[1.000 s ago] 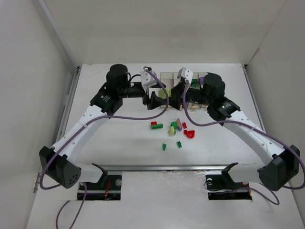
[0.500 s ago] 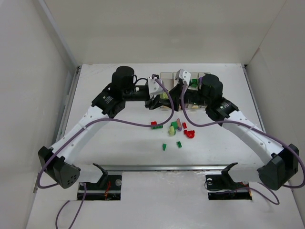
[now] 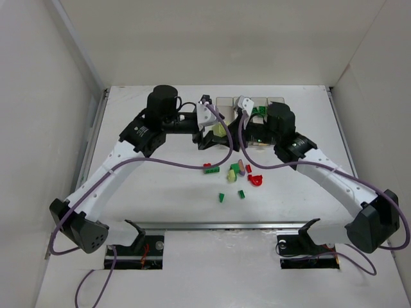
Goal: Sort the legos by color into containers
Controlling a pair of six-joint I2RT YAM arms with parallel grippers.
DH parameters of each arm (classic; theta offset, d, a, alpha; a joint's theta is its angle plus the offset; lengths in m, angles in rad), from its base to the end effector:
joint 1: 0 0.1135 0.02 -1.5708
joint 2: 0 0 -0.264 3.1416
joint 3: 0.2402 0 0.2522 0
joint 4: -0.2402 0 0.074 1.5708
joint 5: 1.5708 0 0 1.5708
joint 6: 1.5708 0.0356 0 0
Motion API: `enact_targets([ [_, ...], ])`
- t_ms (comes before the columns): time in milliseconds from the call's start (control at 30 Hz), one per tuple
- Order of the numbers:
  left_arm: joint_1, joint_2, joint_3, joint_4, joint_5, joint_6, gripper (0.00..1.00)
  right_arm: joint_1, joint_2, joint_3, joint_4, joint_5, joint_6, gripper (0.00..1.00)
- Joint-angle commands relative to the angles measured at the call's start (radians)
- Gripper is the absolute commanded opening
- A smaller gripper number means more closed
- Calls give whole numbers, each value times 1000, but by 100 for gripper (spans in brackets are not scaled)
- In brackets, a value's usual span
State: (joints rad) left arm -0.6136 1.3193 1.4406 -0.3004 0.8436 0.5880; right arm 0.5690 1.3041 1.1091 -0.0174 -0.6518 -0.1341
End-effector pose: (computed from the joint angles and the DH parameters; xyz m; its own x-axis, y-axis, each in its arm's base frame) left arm 0.2188 -0.1866 0.4410 0.4245 0.1520 -0.8926 0.8993 0.0431 0.4351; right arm 0.2431 0.1811 0.3580 -0.0519 -0.1594 -0.9858 -0.9433 0.3319 -0.0040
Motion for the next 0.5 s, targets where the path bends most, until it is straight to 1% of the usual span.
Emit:
enact_targets([
  [0, 18, -26, 43, 7, 43, 6, 62, 2, -5, 1, 31, 11, 5, 0],
  [33, 18, -26, 43, 17, 43, -5, 58, 2, 4, 1, 31, 0, 5, 0],
  [167, 18, -26, 34, 6, 43, -5, 58, 2, 4, 12, 31, 0, 5, 0],
  [267, 18, -2, 46, -28, -12, -5, 60, 2, 4, 12, 31, 0, 5, 0],
  [467, 18, 51, 93, -37, 2, -45, 60, 2, 4, 21, 31, -20, 5, 0],
])
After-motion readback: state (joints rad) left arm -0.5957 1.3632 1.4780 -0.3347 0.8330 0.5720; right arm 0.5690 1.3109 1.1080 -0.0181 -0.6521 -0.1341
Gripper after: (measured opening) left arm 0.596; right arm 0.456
